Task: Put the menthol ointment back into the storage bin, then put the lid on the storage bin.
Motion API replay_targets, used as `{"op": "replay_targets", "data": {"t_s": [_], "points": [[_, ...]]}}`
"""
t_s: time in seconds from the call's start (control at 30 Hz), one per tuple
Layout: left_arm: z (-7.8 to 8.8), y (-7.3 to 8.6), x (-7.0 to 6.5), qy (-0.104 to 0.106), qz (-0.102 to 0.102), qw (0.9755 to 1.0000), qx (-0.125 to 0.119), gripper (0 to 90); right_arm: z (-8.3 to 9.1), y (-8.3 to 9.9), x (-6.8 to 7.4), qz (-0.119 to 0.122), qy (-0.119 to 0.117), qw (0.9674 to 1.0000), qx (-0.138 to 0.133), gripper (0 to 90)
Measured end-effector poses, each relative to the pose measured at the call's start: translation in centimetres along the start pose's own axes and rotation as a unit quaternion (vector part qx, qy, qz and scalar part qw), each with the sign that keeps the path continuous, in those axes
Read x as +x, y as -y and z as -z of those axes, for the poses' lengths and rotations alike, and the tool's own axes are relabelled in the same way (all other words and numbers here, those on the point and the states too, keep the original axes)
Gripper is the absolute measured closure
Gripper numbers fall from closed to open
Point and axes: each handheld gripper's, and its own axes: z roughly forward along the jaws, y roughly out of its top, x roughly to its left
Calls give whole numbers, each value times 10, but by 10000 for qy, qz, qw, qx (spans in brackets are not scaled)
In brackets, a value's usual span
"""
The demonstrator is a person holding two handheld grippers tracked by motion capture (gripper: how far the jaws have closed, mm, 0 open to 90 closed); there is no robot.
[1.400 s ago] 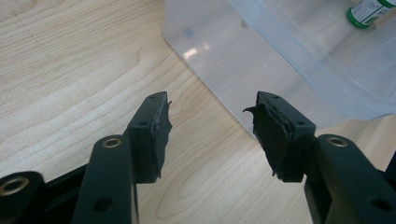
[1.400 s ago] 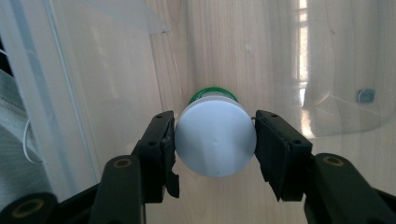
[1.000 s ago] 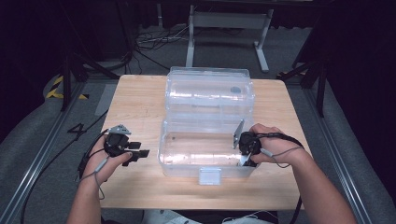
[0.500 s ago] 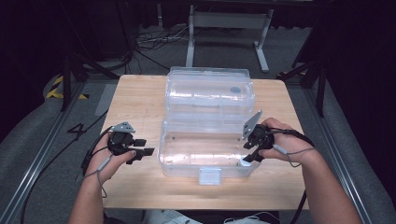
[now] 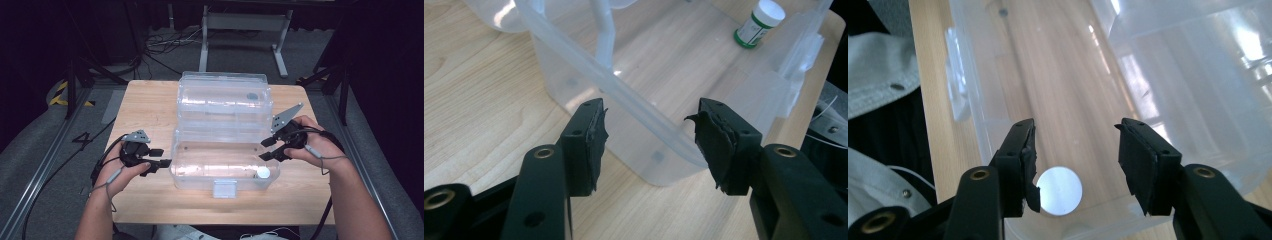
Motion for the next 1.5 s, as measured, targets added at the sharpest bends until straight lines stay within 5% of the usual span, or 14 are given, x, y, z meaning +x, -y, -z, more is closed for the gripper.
{"op": "replay_targets", "data": {"t_s": [0.33, 0.67, 0.87, 1.17, 1.5], "points": [[4, 0, -6, 23, -64, 10000, -28, 465, 24, -23, -16, -339, 347, 9969, -619, 516], [5, -3, -15, 153, -230, 9996, -76, 465, 28, -41, -36, -509, 771, 9895, -1116, 481], [1, -5, -20, 243, -296, 9993, -38, 464, 21, -57, -51, -582, 775, 9860, -1358, 474], [0, -5, -22, 326, -348, 9989, -31, 464, -4, -76, -66, -568, 630, 9869, -1370, 472], [-1, -6, -26, 386, -443, 9983, 41, 464, -33, -90, -74, -450, 484, 9925, -1031, 515]]}}
